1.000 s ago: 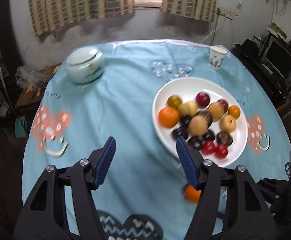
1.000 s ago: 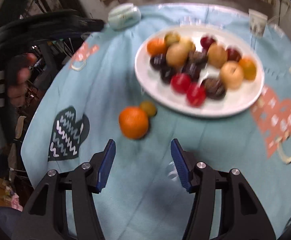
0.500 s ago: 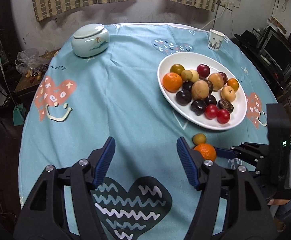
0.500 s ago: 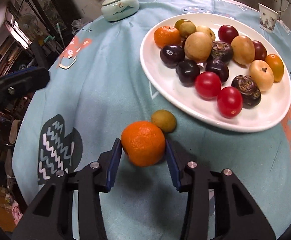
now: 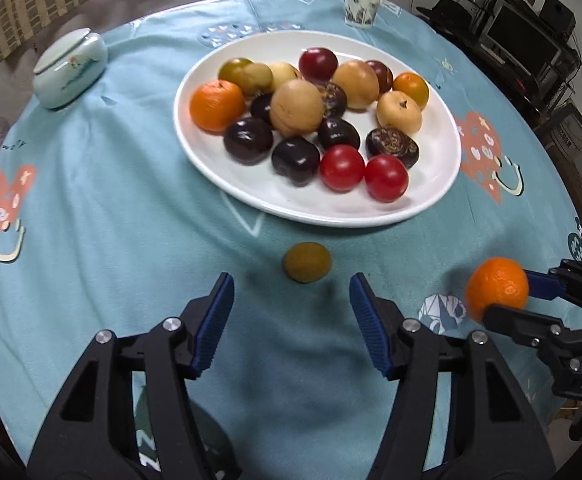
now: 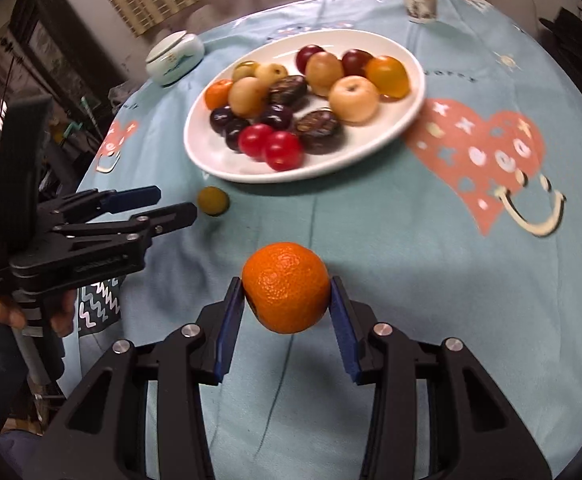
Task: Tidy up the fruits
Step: 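Grasp the small olive fruit with the left gripper while the right gripper grasps the last orange, then carry the olive fruit and orange onto the white plate and release both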
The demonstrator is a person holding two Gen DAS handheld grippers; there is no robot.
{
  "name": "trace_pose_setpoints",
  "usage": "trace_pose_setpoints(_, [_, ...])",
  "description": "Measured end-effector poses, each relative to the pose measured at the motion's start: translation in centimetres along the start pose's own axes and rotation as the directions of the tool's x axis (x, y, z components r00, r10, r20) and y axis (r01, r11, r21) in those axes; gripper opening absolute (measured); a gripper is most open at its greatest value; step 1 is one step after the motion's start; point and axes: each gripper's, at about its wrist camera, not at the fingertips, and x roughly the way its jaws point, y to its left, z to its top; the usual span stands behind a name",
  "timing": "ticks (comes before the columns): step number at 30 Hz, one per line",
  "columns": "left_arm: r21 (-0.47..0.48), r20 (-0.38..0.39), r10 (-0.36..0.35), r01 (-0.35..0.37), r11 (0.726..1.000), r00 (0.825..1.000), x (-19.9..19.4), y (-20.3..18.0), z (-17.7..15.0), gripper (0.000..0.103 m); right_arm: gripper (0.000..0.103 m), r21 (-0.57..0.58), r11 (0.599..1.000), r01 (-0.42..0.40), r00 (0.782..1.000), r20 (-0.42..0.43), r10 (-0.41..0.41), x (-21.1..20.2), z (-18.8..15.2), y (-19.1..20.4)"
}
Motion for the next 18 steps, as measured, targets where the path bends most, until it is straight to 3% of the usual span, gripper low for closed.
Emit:
trace_pose_setpoints(4, [0.003, -0.011, 0.001, -0.001, 1.000, 1.000, 1.1, -0.2, 0.6, 0.058, 0.043, 0.014, 1.000, -0.009, 1.000, -0.011, 0.009, 0.4, -0.4, -0.5])
trace_pose_setpoints(7, [0.009, -0.029, 0.004, -0.003, 1.000, 1.000, 2.0, -0.3, 0.9, 0.044, 0.043, 0.012, 1.000, -0.021, 1.000, -0.020, 0.021, 0.7, -0.3, -0.5])
trace_pose_setpoints(9, [0.014, -0.048, -0.016, 0.016, 1.000, 0.999, 2.5, -0.3, 0.8, 0.028, 0.043, 0.005, 1.000, -0.027, 0.999, -0.024, 0.027, 0.9, -0.2, -0.3])
trace_pose_setpoints(13, [0.030, -0.032, -0.013, 0.014, 0.999, 0.999, 1.7, -0.5, 0.5, 0.028, 0.043, -0.007, 0.999, -0.032, 0.999, -0.023, 0.032, 0.9, 0.1, 0.0])
trace_pose_setpoints(18, [0.022, 0.060, -0.031, 0.030, 0.999, 0.998, -2.8, -0.9, 0.3, 0.028, 0.043, -0.026, 0.999, -0.038, 0.999, -0.011, 0.038, 0.6, 0.4, 0.9])
